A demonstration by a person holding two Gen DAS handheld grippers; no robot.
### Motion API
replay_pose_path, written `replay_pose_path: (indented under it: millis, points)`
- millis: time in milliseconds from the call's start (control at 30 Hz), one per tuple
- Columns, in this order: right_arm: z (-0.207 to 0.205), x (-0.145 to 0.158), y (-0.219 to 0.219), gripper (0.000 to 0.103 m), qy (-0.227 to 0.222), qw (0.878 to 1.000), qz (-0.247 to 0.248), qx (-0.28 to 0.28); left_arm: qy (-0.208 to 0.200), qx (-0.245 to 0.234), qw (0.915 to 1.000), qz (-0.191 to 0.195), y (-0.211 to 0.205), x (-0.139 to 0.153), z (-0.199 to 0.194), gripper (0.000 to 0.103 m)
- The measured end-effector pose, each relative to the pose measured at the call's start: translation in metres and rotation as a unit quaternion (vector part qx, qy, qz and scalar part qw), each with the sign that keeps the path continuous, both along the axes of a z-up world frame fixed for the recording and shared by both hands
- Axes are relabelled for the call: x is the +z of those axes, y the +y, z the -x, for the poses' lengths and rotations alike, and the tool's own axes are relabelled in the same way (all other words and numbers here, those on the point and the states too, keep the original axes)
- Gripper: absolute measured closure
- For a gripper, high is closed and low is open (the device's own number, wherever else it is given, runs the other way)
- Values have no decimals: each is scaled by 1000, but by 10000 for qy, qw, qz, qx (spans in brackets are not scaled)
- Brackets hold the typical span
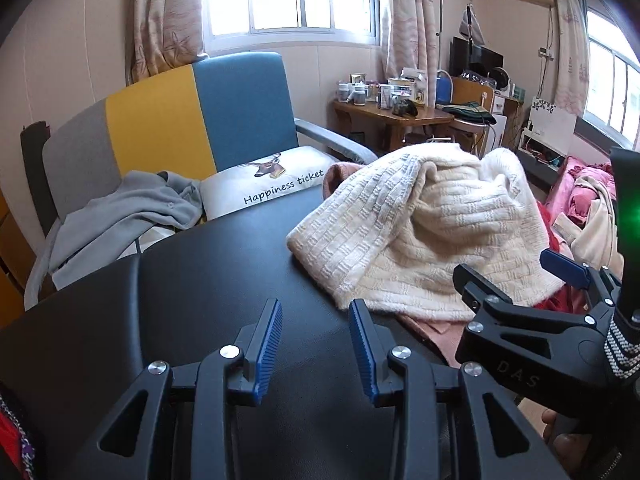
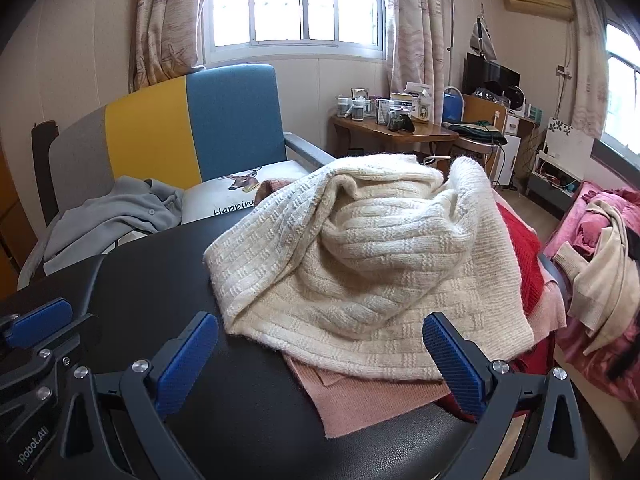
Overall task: Fold clothes
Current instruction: 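Move both grippers toward the bunched cream sweater on the black seat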
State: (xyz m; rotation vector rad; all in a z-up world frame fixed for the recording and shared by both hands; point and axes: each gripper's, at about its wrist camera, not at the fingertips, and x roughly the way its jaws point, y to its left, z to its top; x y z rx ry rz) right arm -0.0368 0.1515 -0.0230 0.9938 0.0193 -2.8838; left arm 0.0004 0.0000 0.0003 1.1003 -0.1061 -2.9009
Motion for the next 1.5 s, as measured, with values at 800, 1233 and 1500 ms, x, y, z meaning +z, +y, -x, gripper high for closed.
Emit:
replay_pose_path:
  millis: [800,1233,1500]
  points:
    - [75,-27,45,44,-255,9775,1792,1082,-1337,535,9830,-1137,-129,-134,-46,62]
    - [184,-42,-3,73,-248,9802,1941,293,-1062,131,9862,-1265,-126,-140,-49,34]
    - [195,-46,-20,87,-777,9636,2180,1340,-1072,92,9882,-1093,-119,-141,-54,32]
